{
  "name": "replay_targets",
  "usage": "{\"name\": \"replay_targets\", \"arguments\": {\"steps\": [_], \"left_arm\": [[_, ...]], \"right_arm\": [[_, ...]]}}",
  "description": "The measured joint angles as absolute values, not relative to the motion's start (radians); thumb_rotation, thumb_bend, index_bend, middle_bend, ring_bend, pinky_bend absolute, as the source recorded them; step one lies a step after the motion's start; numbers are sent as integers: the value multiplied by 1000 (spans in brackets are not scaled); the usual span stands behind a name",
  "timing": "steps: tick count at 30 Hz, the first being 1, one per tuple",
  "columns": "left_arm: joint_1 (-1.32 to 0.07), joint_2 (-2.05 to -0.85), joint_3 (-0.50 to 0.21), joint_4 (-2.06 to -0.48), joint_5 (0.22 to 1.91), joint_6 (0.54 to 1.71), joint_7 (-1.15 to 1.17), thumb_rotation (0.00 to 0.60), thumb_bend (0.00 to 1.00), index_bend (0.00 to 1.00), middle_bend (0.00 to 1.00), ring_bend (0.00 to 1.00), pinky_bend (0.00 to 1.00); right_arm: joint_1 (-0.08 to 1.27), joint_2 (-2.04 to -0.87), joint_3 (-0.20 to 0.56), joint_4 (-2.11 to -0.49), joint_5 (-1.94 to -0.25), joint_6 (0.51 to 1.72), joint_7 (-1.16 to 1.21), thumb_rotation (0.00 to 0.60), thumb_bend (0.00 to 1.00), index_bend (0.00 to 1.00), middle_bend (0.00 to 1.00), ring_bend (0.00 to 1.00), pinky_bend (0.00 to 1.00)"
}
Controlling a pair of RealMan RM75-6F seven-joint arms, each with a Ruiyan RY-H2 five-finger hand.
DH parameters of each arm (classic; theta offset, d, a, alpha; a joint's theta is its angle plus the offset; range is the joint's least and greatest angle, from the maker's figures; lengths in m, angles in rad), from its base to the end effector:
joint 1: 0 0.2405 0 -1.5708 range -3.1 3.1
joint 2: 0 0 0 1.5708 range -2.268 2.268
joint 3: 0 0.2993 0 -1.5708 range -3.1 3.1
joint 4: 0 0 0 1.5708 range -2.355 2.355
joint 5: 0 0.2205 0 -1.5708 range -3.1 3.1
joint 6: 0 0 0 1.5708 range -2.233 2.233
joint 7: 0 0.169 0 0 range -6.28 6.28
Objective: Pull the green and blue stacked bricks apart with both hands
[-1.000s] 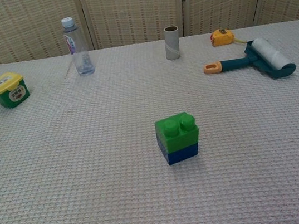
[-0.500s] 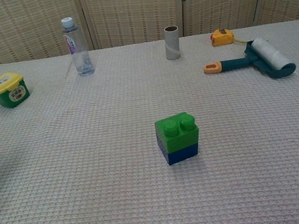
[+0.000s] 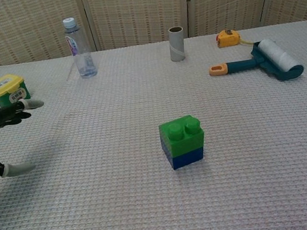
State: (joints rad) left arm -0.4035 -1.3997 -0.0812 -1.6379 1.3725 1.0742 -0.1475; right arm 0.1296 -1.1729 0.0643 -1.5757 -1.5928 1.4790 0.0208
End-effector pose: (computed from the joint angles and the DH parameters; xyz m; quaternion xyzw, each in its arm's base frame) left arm -0.2581 0.2947 0.0077 -0.6229 -0.5520 -0.4341 0.3448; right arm -0.3318 -0.2279 0.1475 0.6208 -0.3627 0.4307 0.5455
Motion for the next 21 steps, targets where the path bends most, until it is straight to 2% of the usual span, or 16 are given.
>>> {"name": "replay_targets", "arguments": {"steps": [10,21], "left_arm": [[-444,-1495,-84,-1684,1281,1018,-28,600,256,0,53,0,0],[-484,-1645,-141,-1674,1164,1040,76,600,255,0,73,0,0]], "right_arm": [[125,-1166,61,-1582,-1602,1501,39,600,458,0,0,0,0],[138,-1146,67,-1576,-1572,1467,88,600,457,0,0,0,0]]}}
